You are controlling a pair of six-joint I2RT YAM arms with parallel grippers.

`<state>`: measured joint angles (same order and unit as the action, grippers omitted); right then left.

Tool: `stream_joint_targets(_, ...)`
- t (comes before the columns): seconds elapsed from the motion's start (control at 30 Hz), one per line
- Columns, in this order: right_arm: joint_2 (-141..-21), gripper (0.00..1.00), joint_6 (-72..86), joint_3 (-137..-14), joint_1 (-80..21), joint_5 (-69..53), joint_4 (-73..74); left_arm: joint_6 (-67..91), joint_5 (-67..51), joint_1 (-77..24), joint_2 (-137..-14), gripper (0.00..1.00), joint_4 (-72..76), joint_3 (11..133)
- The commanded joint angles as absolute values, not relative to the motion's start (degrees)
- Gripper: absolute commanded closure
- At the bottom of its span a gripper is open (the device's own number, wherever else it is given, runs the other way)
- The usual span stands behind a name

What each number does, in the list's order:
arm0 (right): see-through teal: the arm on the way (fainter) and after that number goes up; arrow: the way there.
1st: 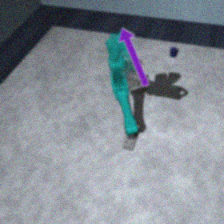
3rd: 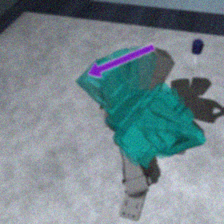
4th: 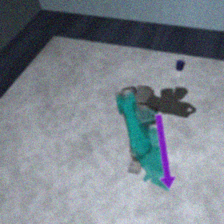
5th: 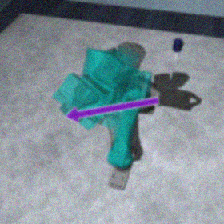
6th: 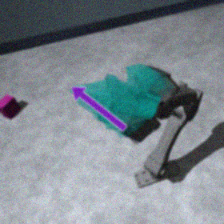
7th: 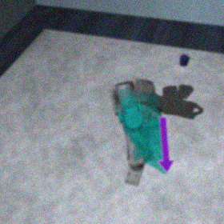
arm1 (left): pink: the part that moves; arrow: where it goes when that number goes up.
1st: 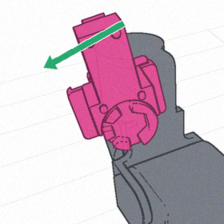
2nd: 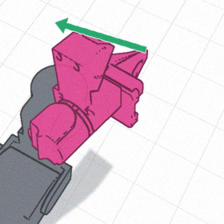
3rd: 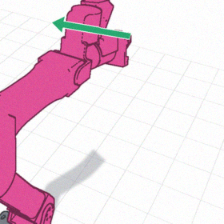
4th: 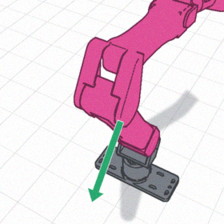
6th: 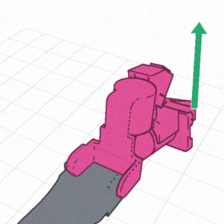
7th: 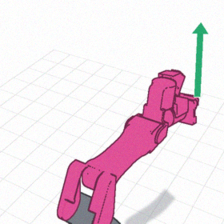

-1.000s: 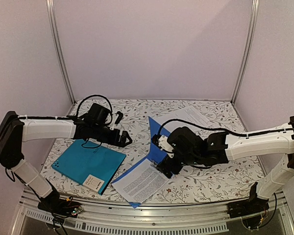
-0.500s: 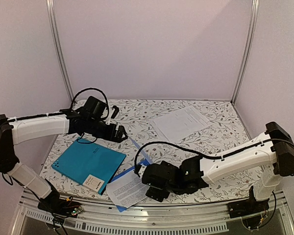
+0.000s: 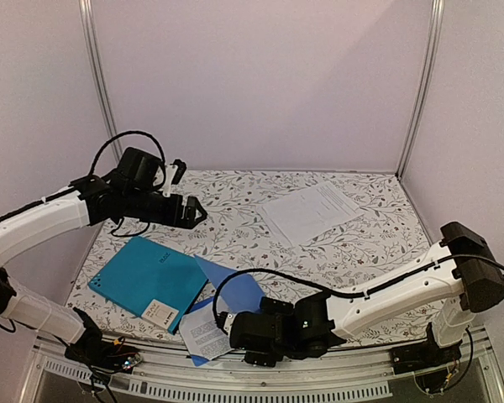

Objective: Put the files into the folder
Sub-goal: Close the folder with files at the center of the board.

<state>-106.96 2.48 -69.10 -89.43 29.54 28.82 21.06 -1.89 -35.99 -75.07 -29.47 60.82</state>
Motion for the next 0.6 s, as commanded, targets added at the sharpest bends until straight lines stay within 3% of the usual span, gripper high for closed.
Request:
stream_joint_targets(0.0, -108.1, 0.01, 1.6, -69.7, -90.2, 25.4, 29.8, 23.9, -4.8, -36.4, -70.9, 0.00, -32.0, 60.4)
stream_joint_targets(0.2, -110.1, 0.01, 0.6, -70.4, -90.2, 22.9, 32.2, 28.4, -14.9, -38.9, -66.5, 0.00, -31.5, 56.8)
stream_joint_targets(0.57, -112.9, 0.01, -1.2, -72.2, -90.2, 21.5, 34.4, 27.9, -12.5, -48.7, -73.7, 0.02, -36.9, 53.1)
